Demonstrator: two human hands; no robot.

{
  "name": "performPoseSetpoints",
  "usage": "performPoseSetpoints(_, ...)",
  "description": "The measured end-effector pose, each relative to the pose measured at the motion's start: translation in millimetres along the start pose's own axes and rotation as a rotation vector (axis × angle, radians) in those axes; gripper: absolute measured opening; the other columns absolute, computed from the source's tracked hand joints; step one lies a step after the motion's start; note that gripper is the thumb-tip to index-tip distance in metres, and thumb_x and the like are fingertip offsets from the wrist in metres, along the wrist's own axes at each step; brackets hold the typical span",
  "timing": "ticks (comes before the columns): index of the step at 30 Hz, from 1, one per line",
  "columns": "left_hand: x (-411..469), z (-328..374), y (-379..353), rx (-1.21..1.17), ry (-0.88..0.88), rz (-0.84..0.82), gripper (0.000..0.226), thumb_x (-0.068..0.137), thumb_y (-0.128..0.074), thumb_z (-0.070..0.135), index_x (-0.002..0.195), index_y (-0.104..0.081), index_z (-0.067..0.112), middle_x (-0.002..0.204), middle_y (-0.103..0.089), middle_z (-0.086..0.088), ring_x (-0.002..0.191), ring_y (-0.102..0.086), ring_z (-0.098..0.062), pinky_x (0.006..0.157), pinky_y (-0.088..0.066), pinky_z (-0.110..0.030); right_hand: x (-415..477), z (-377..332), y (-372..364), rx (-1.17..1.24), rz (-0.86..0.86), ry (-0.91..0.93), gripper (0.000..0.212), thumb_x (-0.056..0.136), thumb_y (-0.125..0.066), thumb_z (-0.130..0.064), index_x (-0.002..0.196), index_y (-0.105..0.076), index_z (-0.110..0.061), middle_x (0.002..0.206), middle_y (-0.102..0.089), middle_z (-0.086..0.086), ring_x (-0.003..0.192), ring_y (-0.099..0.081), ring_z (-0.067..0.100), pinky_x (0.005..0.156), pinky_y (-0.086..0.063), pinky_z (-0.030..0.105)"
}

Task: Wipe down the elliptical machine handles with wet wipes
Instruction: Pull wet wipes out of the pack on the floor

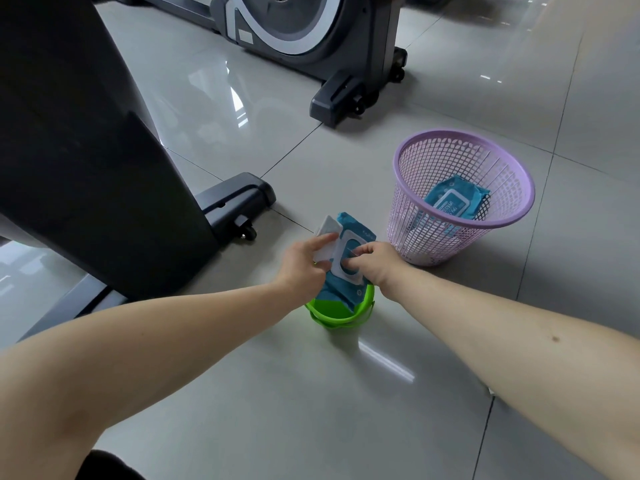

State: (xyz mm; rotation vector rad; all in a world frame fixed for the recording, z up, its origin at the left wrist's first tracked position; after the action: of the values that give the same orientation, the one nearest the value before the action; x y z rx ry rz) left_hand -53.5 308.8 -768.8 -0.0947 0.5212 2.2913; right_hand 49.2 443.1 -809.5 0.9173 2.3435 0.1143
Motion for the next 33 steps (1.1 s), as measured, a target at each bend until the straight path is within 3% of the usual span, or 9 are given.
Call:
performPoseSetpoints(8,-3.5,-3.7,1.9,-0.039,0.03,-0.003,0.055,0.092,-0.061,-0.008,0.136,-0.066,0.024,0.121,-0.069,-0.004,0.103,-0.068,-0.021,0.088,-0.062,-0.034,0.8,4.2,6.2,0.003,0.001,-0.009,0.025,0.081,-0.079,0.006,0.082,-0.066,-0.015,0.097,-0.068,0.009,0.1,-0.065,0.03,0.089,-0.057,0.041)
performPoseSetpoints(11,-3.6,-1.8,2.8,-0.064,0.036,0.005,0.054,0.093,-0.06,-0.009,0.136,-0.066,0.024,0.12,-0.068,-0.003,0.1,-0.067,-0.019,0.079,-0.061,-0.024,0.0,0.7,5.8,0.007,-0.009,0.035,0.023,0.083,-0.08,0.002,0.087,-0.068,-0.017,0.1,-0.069,0.007,0.103,-0.065,0.026,0.094,-0.058,0.04)
performPoseSetpoints(16,-4.6,-2.0,1.7,-0.079,0.063,0.019,0.055,0.093,-0.057,-0.01,0.137,-0.065,0.024,0.118,-0.067,-0.003,0.098,-0.067,-0.02,0.083,-0.061,-0.03,-1.9,-2.3,6.5,0.017,0.018,0.097,0.015,0.087,-0.08,-0.009,0.083,-0.069,-0.018,0.097,-0.07,0.006,0.101,-0.066,0.027,0.09,-0.057,0.04)
performPoseSetpoints(19,-1.0,-6.3,7.1,-0.113,0.1,0.064,0.058,0.093,-0.057,-0.01,0.138,-0.064,0.025,0.124,-0.065,-0.005,0.096,-0.067,-0.022,0.085,-0.063,-0.036,-6.0,-8.1,3.8,-0.011,0.035,0.178,0.014,0.083,-0.084,-0.018,0.078,-0.071,-0.022,0.114,-0.067,0.01,0.113,-0.065,0.03,0.094,-0.059,0.044)
performPoseSetpoints(24,2.9,-0.1,16.4,-0.137,0.095,0.099,0.059,0.09,-0.058,-0.011,0.137,-0.066,0.024,0.122,-0.067,-0.003,0.094,-0.07,-0.026,0.087,-0.062,-0.048,-8.8,-12.6,-10.0,-0.146,-0.007,0.221,0.022,0.059,-0.073,-0.048,0.079,-0.076,-0.038,0.155,-0.044,0.006,0.14,-0.048,0.029,0.114,-0.044,0.052)
performPoseSetpoints(26,2.9,0.7,17.2,-0.152,0.082,0.105,0.058,0.09,-0.06,-0.011,0.136,-0.067,0.024,0.122,-0.07,-0.006,0.099,-0.072,-0.03,0.086,-0.062,-0.05,-13.8,-16.9,-8.1,-0.125,0.002,0.174,0.012,0.068,-0.07,-0.049,0.076,-0.078,-0.044,0.161,-0.041,0.003,0.145,-0.043,0.027,0.119,-0.038,0.051)
performPoseSetpoints(28,2.4,1.9,16.6,-0.168,0.064,0.103,0.057,0.089,-0.06,-0.012,0.135,-0.067,0.02,0.118,-0.072,-0.007,0.097,-0.072,-0.026,0.088,-0.062,-0.047,-15.2,-22.8,-2.7,-0.151,0.035,0.201,0.03,0.088,-0.068,-0.047,0.065,-0.079,-0.032,0.164,-0.037,-0.001,0.148,-0.039,0.023,0.123,-0.033,0.045)
performPoseSetpoints(30,0.3,5.6,15.4,-0.201,0.048,0.094,0.056,0.089,-0.059,-0.015,0.135,-0.067,0.016,0.113,-0.071,-0.005,0.095,-0.07,-0.022,0.089,-0.062,-0.041,-17.2,-25.4,4.9,-0.161,0.12,0.218,0.034,0.091,-0.073,-0.041,0.061,-0.073,-0.022,0.159,-0.043,0.0,0.143,-0.044,0.022,0.12,-0.036,0.039)
performPoseSetpoints(33,-0.7,9.5,13.9,-0.232,0.035,0.083,0.055,0.089,-0.061,-0.015,0.136,-0.066,0.014,0.115,-0.071,-0.006,0.097,-0.07,-0.02,0.086,-0.062,-0.033,-20.6,-22.3,11.7,-0.184,0.243,0.207,0.034,0.072,-0.086,-0.048,0.078,-0.061,-0.026,0.13,-0.058,0.005,0.122,-0.058,0.026,0.108,-0.049,0.044)
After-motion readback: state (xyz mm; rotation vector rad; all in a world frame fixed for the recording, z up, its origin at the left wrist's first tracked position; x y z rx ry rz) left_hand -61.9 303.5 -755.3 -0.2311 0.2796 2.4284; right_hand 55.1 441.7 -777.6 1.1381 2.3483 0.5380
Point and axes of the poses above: each hand's wrist, its own x-axis towards the middle knuckle, its own y-axis out of the back of the hand, z = x × y, the point moved 9 cm from there along x, towards the middle knuckle
